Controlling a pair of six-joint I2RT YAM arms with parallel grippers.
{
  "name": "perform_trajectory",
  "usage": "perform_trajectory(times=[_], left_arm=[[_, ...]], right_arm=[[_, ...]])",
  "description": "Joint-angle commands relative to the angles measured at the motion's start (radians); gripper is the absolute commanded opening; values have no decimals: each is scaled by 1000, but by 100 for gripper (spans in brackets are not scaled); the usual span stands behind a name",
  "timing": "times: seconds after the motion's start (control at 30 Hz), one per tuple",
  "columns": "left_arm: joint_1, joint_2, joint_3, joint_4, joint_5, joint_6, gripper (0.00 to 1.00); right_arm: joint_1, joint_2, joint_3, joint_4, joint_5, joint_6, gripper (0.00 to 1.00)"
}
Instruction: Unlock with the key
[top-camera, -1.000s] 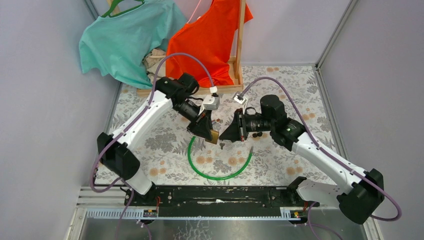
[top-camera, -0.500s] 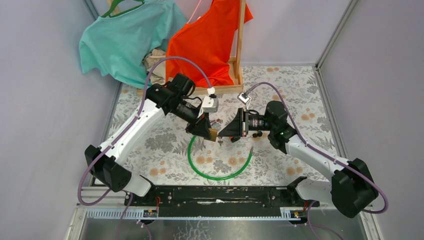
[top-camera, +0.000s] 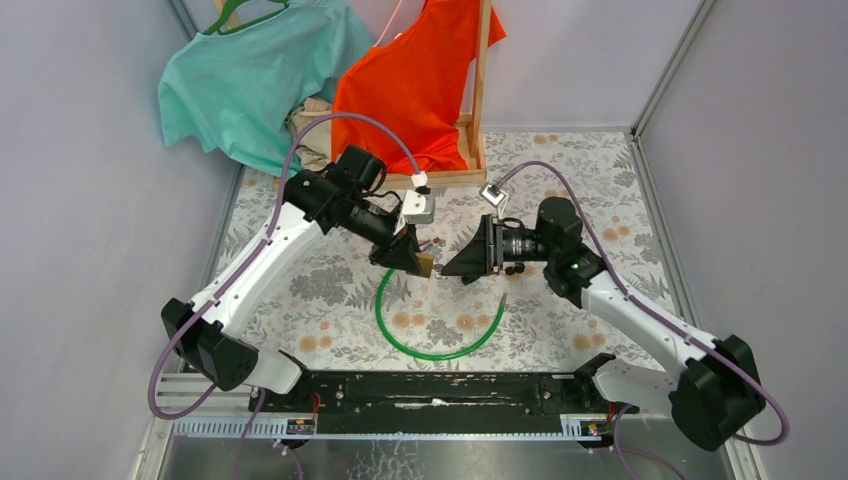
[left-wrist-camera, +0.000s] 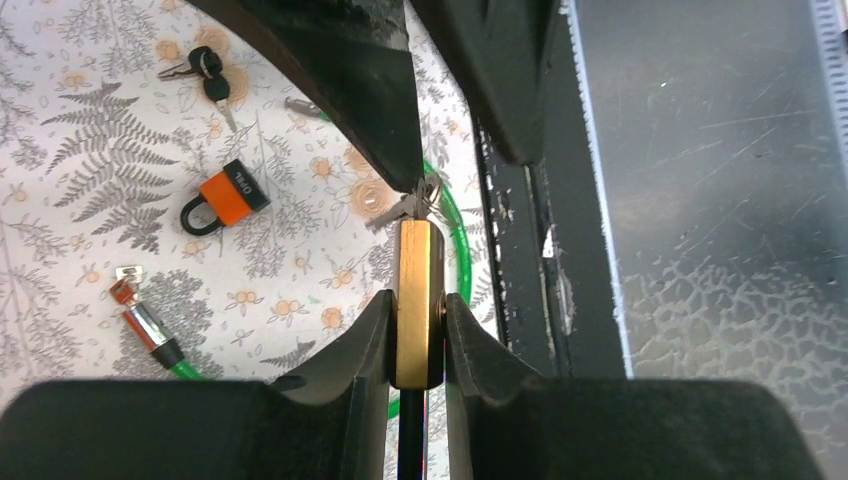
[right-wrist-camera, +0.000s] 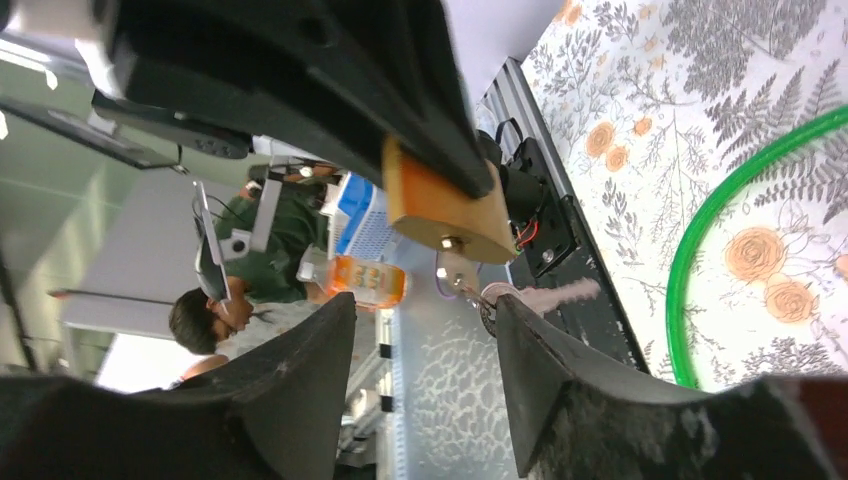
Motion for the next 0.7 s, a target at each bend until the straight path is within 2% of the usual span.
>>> perform_trajectory(times=[0.0, 0.13, 0.27, 0.37, 0.57, 0.67], left_arm=[[3, -14, 54, 42, 143, -84, 0], [2, 6, 75, 9, 209, -111, 0], [2, 16, 100, -20, 250, -117, 0], [2, 24, 119, -35, 262, -121, 0], [3, 33, 125, -45, 263, -128, 0], [2, 39, 124, -45, 266, -126, 0]], right_arm=[[-3, -88, 96, -144, -1, -217, 61], [-1, -99, 152, -280, 17, -345, 61], [0, -100, 207, -386, 34, -456, 51], [4, -103, 219, -376, 11, -468, 40], [18, -126, 227, -376, 4, -494, 39], [26, -122, 238, -380, 12, -499, 28]])
